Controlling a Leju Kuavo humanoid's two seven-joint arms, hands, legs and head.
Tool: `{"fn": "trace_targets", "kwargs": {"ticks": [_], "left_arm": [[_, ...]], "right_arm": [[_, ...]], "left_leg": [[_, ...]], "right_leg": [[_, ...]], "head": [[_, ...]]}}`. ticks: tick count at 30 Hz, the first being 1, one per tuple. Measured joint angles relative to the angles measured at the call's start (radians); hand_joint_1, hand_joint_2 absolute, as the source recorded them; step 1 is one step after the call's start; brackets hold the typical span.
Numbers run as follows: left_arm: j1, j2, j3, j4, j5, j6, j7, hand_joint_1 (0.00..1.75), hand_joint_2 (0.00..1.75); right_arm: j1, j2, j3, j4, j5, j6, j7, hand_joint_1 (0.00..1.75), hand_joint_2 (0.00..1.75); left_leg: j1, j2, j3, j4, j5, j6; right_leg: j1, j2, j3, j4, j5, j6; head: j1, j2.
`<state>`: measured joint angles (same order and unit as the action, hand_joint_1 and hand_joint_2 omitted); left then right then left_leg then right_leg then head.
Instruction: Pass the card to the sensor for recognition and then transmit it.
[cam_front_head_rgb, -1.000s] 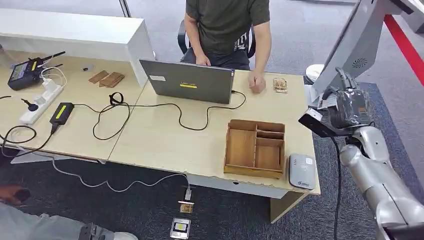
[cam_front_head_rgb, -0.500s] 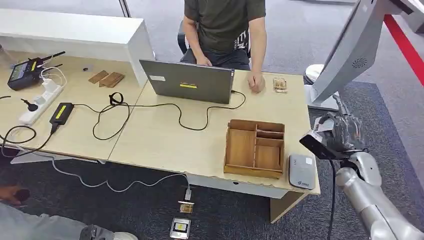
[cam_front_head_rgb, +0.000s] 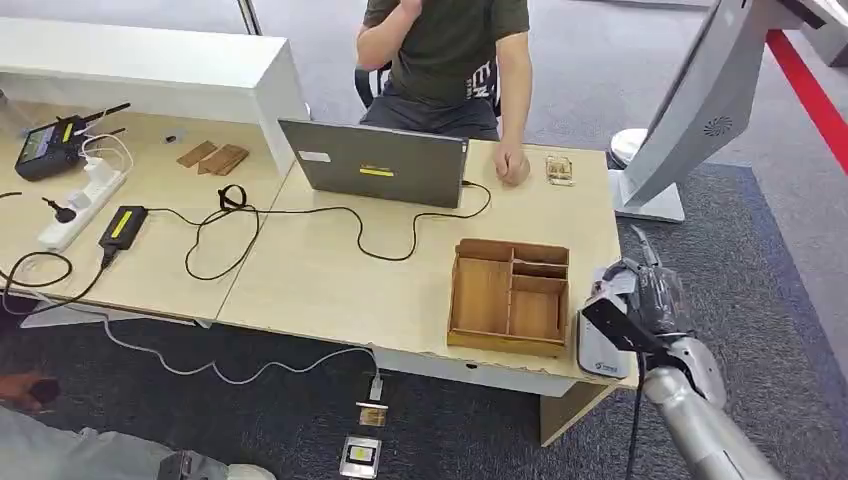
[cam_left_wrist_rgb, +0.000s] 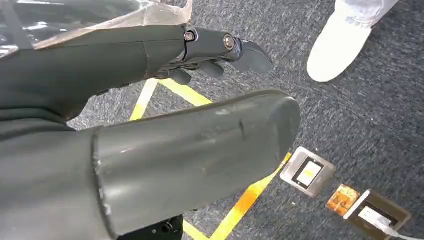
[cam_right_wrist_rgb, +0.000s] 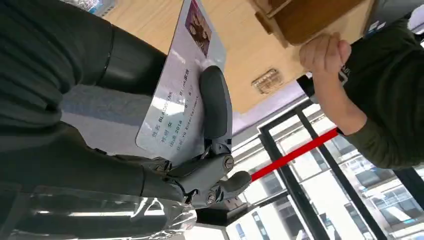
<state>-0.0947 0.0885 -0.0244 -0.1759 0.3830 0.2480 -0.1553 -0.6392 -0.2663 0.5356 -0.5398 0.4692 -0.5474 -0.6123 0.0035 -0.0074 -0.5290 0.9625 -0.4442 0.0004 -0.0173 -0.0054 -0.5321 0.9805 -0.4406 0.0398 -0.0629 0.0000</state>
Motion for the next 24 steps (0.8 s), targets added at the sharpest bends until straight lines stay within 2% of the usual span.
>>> {"fn": "trace_targets", "kwargs": {"ticks": [6,17,20,24], "left_arm": [[0.000,0.000,0.000,0.000,0.000,0.006,0.000,0.00,0.00],[0.000,0.000,0.000,0.000,0.012,0.022,0.026,0.00,0.00],[0.000,0.000,0.000,0.000,0.015,0.025,0.027,0.00,0.00],[0.000,0.001,0.000,0.000,0.019,0.028,0.035,0.00,0.00]], "right_arm": [[0.018,-0.004,0.017,-0.047,-0.011,0.002,0.007,1.75,1.75],[-0.008,-0.021,0.041,-0.004,-0.048,-0.019,-0.005,1.75,1.75],[-0.013,-0.035,0.050,0.015,-0.020,-0.075,0.004,1.75,1.75],[-0.018,-0.061,0.060,0.049,-0.032,-0.078,0.016,1.75,1.75]], "left_leg": [[0.000,0.000,0.000,0.000,0.000,0.000],[0.000,0.000,0.000,0.000,0.000,0.000],[0.000,0.000,0.000,0.000,0.000,0.000],[0.000,0.000,0.000,0.000,0.000,0.000]], "right_leg": [[0.000,0.000,0.000,0.000,0.000,0.000],[0.000,0.000,0.000,0.000,0.000,0.000],[0.000,0.000,0.000,0.000,0.000,0.000],[0.000,0.000,0.000,-0.001,0.000,0.000]], "head": [[0.000,0.000],[0.000,0.000],[0.000,0.000],[0.000,0.000]]}}
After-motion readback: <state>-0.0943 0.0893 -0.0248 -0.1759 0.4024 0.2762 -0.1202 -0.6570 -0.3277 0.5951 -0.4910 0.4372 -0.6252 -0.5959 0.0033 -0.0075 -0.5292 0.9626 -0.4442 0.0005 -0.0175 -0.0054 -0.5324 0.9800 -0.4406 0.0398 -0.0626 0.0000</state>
